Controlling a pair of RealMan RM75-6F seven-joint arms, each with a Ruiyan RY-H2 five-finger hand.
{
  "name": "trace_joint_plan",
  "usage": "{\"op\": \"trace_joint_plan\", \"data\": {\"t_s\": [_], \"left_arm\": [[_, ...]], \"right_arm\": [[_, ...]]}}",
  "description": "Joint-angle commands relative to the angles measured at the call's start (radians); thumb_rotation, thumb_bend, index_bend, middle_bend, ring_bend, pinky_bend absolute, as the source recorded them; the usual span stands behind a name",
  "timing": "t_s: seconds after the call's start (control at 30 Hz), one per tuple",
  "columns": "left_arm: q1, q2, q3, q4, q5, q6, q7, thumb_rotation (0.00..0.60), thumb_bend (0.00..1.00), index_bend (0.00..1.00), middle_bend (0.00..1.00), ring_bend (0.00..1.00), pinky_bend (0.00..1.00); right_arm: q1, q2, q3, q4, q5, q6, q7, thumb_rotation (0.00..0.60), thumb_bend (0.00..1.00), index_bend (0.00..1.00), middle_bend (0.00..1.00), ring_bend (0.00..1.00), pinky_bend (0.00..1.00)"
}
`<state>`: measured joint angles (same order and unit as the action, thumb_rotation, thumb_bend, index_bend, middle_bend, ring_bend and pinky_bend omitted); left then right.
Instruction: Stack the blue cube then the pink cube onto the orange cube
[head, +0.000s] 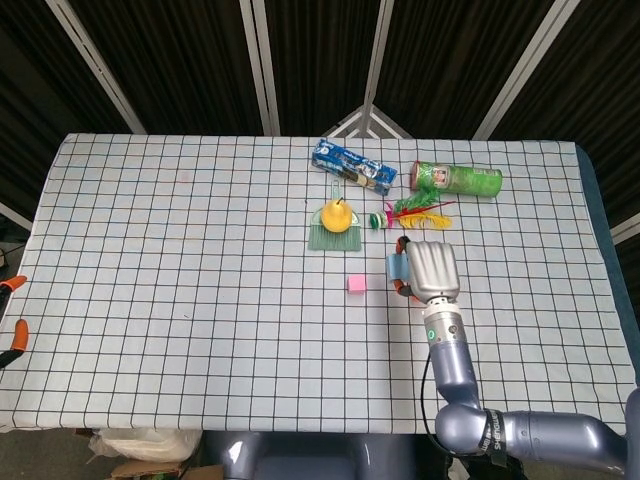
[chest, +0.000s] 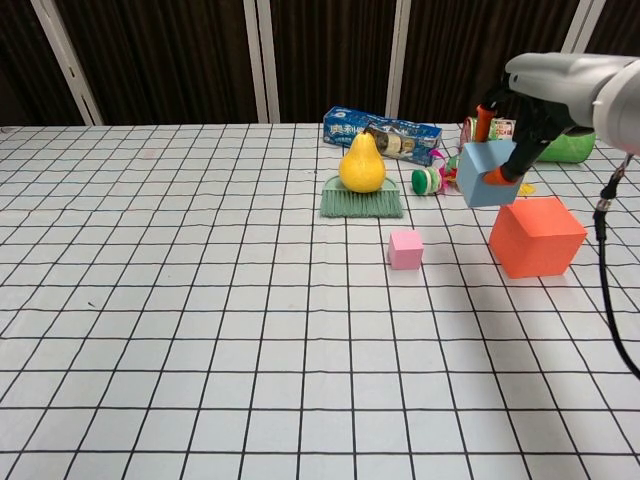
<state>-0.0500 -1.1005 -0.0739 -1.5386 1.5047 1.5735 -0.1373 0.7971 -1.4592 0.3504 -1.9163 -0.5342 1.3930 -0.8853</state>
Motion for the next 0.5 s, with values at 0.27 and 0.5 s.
{"op": "trace_joint_plan", "data": {"t_s": [0.27, 0.5], "left_arm": [[0.0, -0.002, -0.002, -0.004, -0.005, -0.002, 0.01, 0.6, 0.58, 0.18, 0.06, 0.0, 0.0], [0.001, -0.004, -0.002, -0.006, -0.005, 0.001, 0.02, 0.6, 0.58, 0.18, 0.06, 0.0, 0.0]], "right_arm": [[-0.032, 0.131, -0.015, -0.096, 0.033, -0.056, 0.029, 0.6, 0.37, 0.46, 1.0, 1.0, 0.93], [-0.026, 0.15, -0.019, -0.083, 0.051, -0.095, 0.056, 0.6, 0.38, 0.46, 1.0, 1.0, 0.93]]}}
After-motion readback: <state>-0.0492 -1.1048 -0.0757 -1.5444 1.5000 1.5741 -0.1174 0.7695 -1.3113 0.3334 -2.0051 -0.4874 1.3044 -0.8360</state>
